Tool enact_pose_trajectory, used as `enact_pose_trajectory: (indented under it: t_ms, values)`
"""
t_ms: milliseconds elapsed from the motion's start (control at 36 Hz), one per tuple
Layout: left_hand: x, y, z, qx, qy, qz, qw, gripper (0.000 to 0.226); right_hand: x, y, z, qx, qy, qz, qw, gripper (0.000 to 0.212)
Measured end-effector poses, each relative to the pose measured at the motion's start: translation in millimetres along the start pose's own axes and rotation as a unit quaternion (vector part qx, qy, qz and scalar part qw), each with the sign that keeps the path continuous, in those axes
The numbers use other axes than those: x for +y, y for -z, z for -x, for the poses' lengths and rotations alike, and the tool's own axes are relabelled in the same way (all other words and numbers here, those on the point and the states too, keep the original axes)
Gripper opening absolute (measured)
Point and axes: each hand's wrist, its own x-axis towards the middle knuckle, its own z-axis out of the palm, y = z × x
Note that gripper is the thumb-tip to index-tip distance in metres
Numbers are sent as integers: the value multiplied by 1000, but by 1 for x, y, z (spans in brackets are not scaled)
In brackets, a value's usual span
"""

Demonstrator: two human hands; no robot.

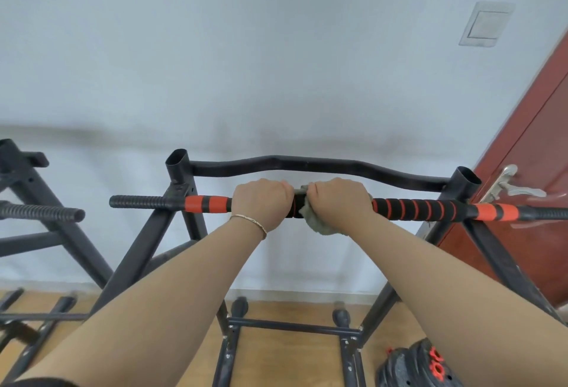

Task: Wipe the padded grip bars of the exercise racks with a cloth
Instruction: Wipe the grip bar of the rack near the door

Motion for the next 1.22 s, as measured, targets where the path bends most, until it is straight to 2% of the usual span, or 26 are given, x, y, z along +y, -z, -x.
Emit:
enact_pose_trajectory:
  t_ms: [83, 139, 194, 250, 361, 417, 472, 528, 556, 611, 694, 750, 833, 917, 1000, 1056, 1083, 1111, 1167, 1222]
  values:
    - [4, -2, 7, 5, 2, -15, 1000, 19, 8, 13, -19, -112, -18, -56, 992, 25]
    - [6, -1, 12, 29, 6, -33, 999, 24, 13, 17, -29, -151, -58, -95, 982, 30]
    - [6, -3, 15, 57, 5, -36, 998, 29, 20, 15, -32, -126, -96, -108, 982, 29]
    - [5, -4, 16, 73, -9, -25, 997, 31, 33, 14, -28, -61, -105, -66, 990, 30]
    - [5, -7, 15, 74, -14, -38, 996, 24, 74, 14, 2, 47, -123, -42, 990, 35]
    - [7, -5, 10, 113, -1, -6, 994, 8, 84, 11, 19, 46, -95, -77, 991, 33]
    - [16, 5, 3, 117, 21, 25, 993, 37, 84, 9, 34, 32, -73, -149, 986, 35]
    - [28, 15, -7, 101, 3, 17, 995, 59, 81, 4, 44, -10, -90, -198, 976, 54]
    - [34, 18, -12, 90, -15, 13, 996, 55, 81, 0, 48, -26, -85, -173, 981, 64]
    - [40, 20, -22, 32, -66, -14, 997, 24, 82, -6, 54, -11, -56, -138, 989, 68]
    - [39, 22, -35, -159, -104, 32, 981, 40, 87, -6, 63, 29, -7, -138, 990, 60]
    - [38, 25, -41, -201, -99, 54, 973, 33, 87, -8, 65, 47, 21, -104, 993, 57]
    - [39, 20, -40, -154, -104, 20, 982, 30, 80, -10, 59, 46, 2, -17, 999, 55]
    - [40, 9, -31, -76, -110, -13, 991, 31, 73, -6, 44, -7, 21, 77, 997, 27]
    - [41, 2, -26, -38, -104, -18, 994, 26, 72, 6, 30, -82, 12, 80, 993, 10]
    - [43, -2, -22, -4, -100, -18, 995, 18, 76, 10, 19, -129, -12, 30, 991, 8]
    - [45, -2, -19, 5, -97, -19, 995, 12, 79, 13, 14, -157, -65, -40, 985, 15]
    - [45, -2, -16, 12, -96, -17, 995, 8, 81, 16, 8, -192, -126, -132, 964, 24]
    - [45, -1, -13, 18, -98, -20, 995, 21, 86, 17, -2, -230, -211, -291, 904, 38]
    - [45, 3, -14, 5, -94, -26, 995, 24, 88, 18, -4, -229, -223, -328, 889, 42]
